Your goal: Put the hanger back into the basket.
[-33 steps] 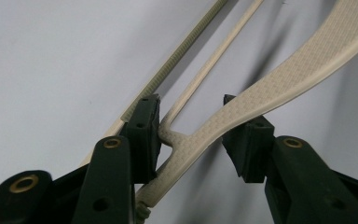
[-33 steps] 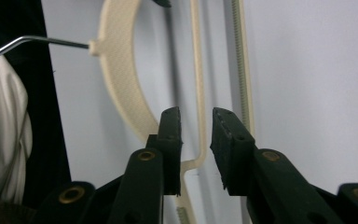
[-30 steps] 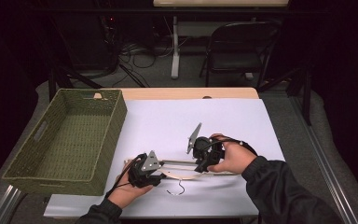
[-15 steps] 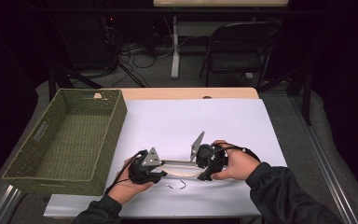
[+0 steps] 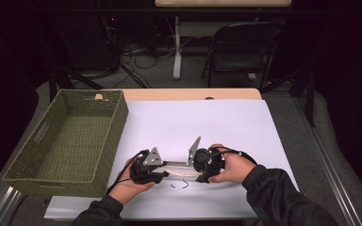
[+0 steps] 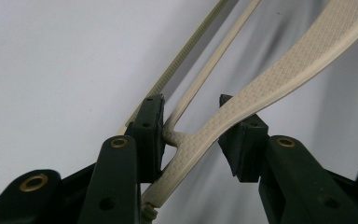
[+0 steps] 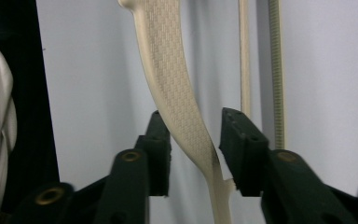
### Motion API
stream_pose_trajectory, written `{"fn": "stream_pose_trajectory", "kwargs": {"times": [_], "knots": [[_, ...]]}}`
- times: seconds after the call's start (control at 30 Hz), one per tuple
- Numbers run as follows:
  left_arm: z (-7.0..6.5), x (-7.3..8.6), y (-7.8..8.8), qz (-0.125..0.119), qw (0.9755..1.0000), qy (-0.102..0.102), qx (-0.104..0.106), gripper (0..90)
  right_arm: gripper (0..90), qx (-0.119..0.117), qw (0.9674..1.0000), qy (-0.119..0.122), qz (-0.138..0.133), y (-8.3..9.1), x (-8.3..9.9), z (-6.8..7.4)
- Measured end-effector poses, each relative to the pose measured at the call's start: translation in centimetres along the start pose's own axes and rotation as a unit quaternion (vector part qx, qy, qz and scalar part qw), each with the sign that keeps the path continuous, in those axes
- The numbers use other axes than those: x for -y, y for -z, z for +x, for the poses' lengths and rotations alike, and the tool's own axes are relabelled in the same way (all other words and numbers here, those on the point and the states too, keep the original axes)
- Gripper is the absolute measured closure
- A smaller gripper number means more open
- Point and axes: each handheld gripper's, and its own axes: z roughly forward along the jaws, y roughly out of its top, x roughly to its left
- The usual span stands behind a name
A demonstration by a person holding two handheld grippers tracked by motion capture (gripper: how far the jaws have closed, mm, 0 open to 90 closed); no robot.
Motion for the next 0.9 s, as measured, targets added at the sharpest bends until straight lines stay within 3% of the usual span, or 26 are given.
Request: {"fn": "stream_pose_trajectory", "kwargs": {"times": [0.03, 0.17, 0.33, 0.47, 0.6, 0.7, 0.8, 0.83, 0.9], "knots": [[0.0, -0.2, 0.0, 0.005, 1.0000, -0.007, -0.003, 63.1, 69.6, 0.000, 1.0000, 0.003, -0.002, 0.0, 0.0, 0.0], [0.3, -0.5, 0.2, 0.008, 0.9999, -0.013, 0.000, 66.0, 72.4, 0.016, 0.9996, 0.023, 0.002, 0.4, -0.2, 0.0], [0.9, -1.5, 1.3, 0.008, 0.9998, -0.018, 0.004, 71.1, 78.9, 0.029, 0.9992, 0.026, -0.011, 1.5, -0.5, -0.4], [1.3, -2.0, 2.3, -0.001, 0.9994, -0.008, 0.034, 74.4, 86.1, 0.042, 0.9985, 0.026, -0.024, 2.7, -0.8, -0.9], [0.9, -2.1, 3.0, 0.006, 0.9988, -0.018, 0.046, 75.8, 86.2, 0.026, 0.9987, 0.036, -0.023, 3.2, -1.0, -1.2], [1.0, -1.9, 3.2, 0.004, 0.9979, -0.010, 0.064, 71.7, 86.4, 0.019, 0.9988, 0.040, -0.022, 3.2, -1.1, -1.0], [1.0, -1.7, 3.1, 0.007, 0.9979, -0.010, 0.064, 67.9, 86.4, 0.017, 0.9987, 0.043, -0.020, 3.0, -1.1, -0.9], [1.1, -1.6, 3.0, 0.011, 0.9979, -0.014, 0.062, 60.8, 86.5, 0.015, 0.9987, 0.044, -0.021, 3.0, -1.1, -0.9], [1.1, -1.4, 2.9, 0.011, 0.9972, -0.027, 0.069, 58.5, 86.5, 0.014, 0.9986, 0.045, -0.023, 3.1, -1.1, -0.9]]}}
